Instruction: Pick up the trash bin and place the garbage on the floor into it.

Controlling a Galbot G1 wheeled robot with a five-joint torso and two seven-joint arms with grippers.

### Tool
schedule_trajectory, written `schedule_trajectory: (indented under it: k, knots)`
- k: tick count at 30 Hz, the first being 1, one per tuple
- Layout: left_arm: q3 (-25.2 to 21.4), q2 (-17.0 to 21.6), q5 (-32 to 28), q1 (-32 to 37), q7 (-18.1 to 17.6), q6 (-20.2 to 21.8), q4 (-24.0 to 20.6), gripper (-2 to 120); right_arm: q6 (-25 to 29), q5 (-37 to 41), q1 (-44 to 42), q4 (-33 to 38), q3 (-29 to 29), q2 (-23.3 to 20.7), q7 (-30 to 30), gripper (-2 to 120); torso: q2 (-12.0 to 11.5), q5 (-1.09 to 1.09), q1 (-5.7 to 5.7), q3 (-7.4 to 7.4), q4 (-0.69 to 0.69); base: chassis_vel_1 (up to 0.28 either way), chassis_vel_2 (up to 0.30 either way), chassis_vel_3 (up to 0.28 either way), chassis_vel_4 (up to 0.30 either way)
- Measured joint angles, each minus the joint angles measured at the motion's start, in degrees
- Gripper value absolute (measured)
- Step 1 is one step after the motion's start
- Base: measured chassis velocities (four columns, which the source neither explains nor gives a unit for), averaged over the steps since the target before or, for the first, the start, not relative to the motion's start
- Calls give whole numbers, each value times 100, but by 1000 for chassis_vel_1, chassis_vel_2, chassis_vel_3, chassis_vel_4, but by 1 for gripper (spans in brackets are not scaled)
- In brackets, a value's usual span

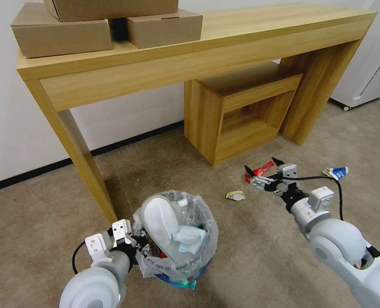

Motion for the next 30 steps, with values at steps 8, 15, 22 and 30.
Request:
schedule_trajectory:
  k: [8, 15, 22, 30]
  knots:
    - [-106, 219, -373, -23, -94, 74, -137, 0, 293, -208, 57, -518, 135, 275, 13, 100, 0, 0, 1, 0, 0, 0, 0, 0, 0]
    - [-133, 274, -365, 8, -92, 92, -208, 0, 506, -742, -186, -743, 583, 917, 32, 100, 0, 1, 0, 0, 0, 0, 0, 0, 0]
    - [-64, 335, -247, 56, -39, 102, -263, 0, 656, -1228, -768, -722, 1219, 1455, -117, 100, 0, 0, 0, 0, -1, 0, 0, 0, 0]
    - [21, 359, -128, 41, 24, 102, -270, 0, 697, -1681, -1034, -578, 1834, 2551, -166, 100, 0, 0, 0, 0, 0, 0, 0, 0, 0]
